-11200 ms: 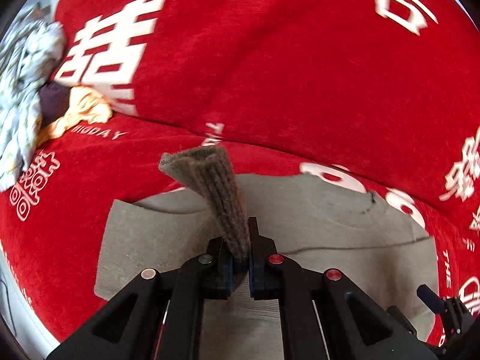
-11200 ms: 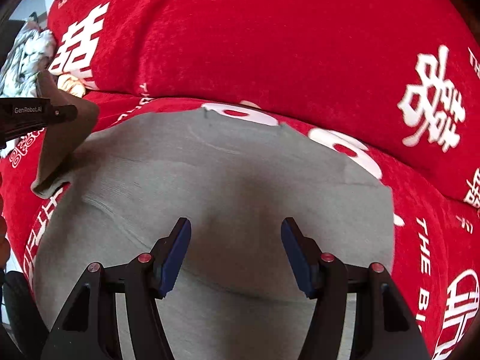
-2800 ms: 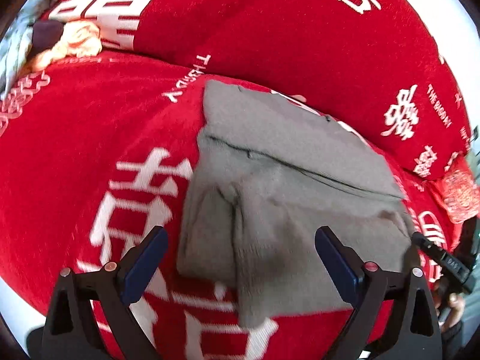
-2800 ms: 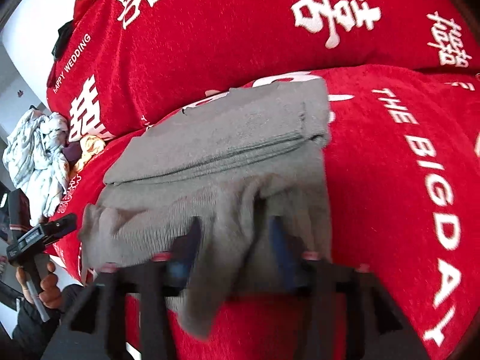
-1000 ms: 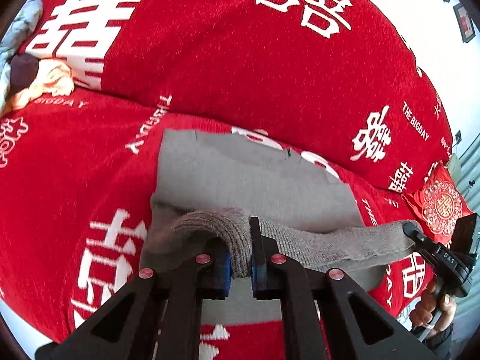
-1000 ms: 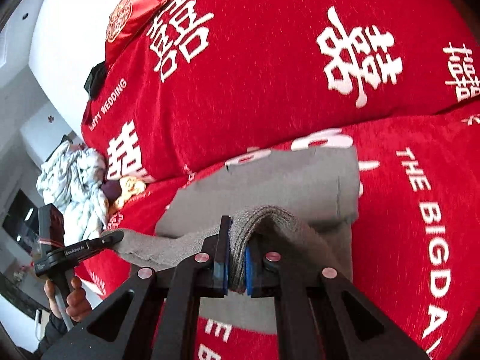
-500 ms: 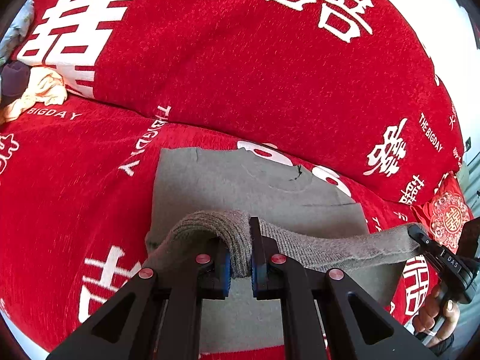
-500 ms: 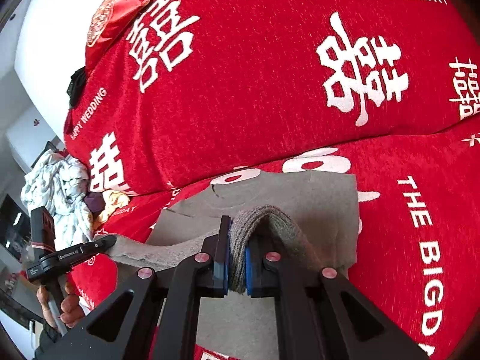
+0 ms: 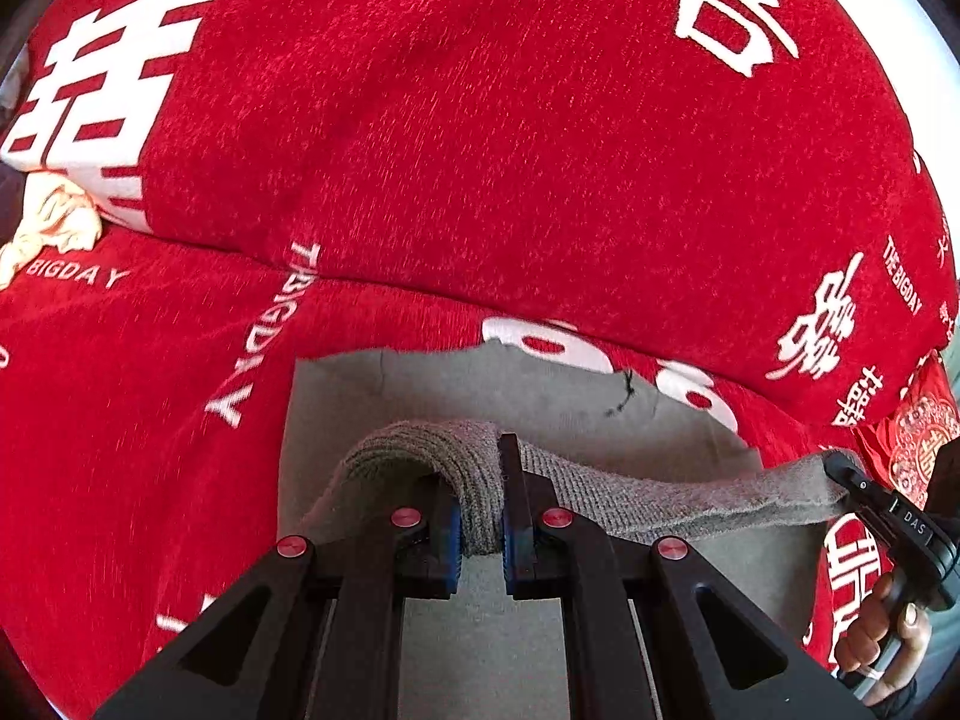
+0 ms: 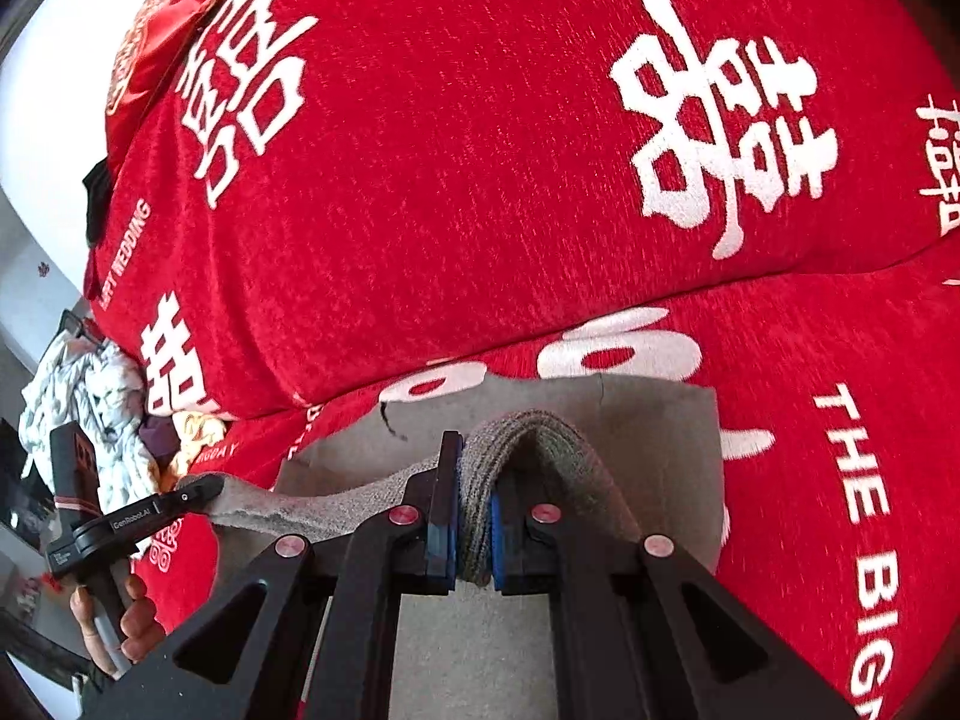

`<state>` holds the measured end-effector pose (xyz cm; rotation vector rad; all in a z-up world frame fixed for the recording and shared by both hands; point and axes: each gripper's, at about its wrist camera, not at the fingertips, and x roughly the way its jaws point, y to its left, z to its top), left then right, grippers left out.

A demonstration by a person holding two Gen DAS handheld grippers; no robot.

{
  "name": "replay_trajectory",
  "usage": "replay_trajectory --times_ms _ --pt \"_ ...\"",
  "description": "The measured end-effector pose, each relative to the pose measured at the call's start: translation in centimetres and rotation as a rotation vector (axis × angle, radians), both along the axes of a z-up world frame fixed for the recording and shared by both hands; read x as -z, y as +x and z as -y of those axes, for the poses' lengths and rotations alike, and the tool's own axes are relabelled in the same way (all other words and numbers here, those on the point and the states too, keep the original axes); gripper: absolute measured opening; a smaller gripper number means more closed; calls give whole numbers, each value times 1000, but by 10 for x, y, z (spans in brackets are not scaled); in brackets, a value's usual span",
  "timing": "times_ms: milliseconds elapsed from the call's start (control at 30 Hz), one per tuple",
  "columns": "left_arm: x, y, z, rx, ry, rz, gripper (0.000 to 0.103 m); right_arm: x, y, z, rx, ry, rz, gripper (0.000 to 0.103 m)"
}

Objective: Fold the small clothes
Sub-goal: 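Carry the held hem further toward the collar with both tools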

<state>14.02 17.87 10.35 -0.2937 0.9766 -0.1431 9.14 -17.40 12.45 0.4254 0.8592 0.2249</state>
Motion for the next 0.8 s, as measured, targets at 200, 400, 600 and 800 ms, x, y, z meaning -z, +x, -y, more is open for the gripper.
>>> replay_trajectory --times_ms 200,400,600,800 --pt "16 25 2 -9 10 -27 10 17 28 3 25 14 -53 8" --pt "48 47 -1 -27 21 -82 10 43 56 1 46 -3 -120 8" --pt "80 67 -8 -39 29 -141 10 72 76 0 56 -25 -180 8" --pt "94 85 -10 -51 22 -170 10 88 89 0 67 -26 -210 8"
